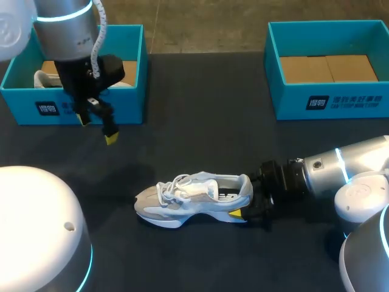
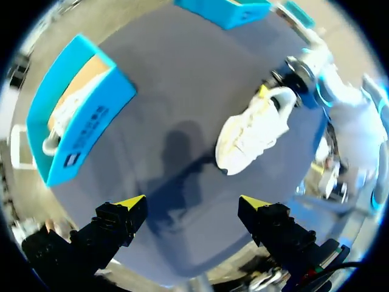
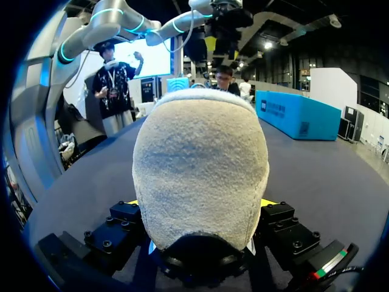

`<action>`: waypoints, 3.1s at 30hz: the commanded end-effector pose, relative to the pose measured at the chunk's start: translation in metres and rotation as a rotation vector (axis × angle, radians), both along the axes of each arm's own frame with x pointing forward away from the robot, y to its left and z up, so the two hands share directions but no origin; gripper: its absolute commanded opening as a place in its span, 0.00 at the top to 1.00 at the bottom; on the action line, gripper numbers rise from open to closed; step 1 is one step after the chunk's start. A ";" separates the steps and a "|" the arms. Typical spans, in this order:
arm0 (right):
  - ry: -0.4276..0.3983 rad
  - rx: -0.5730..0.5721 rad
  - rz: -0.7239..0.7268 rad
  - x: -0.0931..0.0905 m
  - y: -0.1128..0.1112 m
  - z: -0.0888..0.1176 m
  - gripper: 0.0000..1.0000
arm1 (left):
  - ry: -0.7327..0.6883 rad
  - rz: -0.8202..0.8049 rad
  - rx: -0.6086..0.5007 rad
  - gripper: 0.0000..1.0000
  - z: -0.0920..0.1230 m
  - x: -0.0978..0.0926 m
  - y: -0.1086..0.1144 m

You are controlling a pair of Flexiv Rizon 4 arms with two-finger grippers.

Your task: Take the shoe out of the shoebox, open the shoe tongue, remove and reinsert the insole, then place the shoe into the shoebox

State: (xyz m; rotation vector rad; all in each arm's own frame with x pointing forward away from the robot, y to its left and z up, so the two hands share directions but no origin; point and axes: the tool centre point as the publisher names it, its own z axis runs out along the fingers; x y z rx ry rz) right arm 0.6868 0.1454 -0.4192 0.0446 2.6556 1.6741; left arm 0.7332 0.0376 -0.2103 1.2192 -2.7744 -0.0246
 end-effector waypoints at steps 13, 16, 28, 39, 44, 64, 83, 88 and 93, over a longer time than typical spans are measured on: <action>0.001 -0.004 -0.001 0.000 0.004 -0.002 1.00 | 0.108 0.584 0.100 0.00 -0.023 -0.047 -0.050; 0.001 -0.004 -0.001 0.000 0.004 -0.002 1.00 | 0.108 0.622 0.100 0.00 -0.025 -0.051 -0.060; 0.001 -0.004 -0.001 0.000 0.004 -0.002 1.00 | 0.125 0.710 0.133 0.00 -0.048 -0.056 -0.124; 0.001 -0.004 -0.001 0.000 0.004 -0.002 1.00 | 0.134 0.708 0.132 0.00 -0.049 -0.056 -0.127; 0.001 -0.004 -0.001 0.000 0.004 -0.002 1.00 | 0.115 0.699 0.156 0.00 -0.054 -0.064 -0.149; 0.001 -0.004 -0.001 0.000 0.004 -0.002 1.00 | 0.055 0.722 0.354 0.00 -0.095 -0.063 -0.229; 0.001 -0.004 -0.001 0.000 0.004 -0.002 1.00 | -0.018 0.797 0.430 0.00 -0.137 -0.063 -0.241; 0.001 -0.004 -0.001 0.000 0.004 -0.002 1.00 | -0.006 0.799 0.458 0.00 -0.146 -0.065 -0.235; 0.001 -0.004 -0.001 0.000 0.004 -0.002 1.00 | 0.000 0.796 0.488 0.00 -0.152 -0.069 -0.226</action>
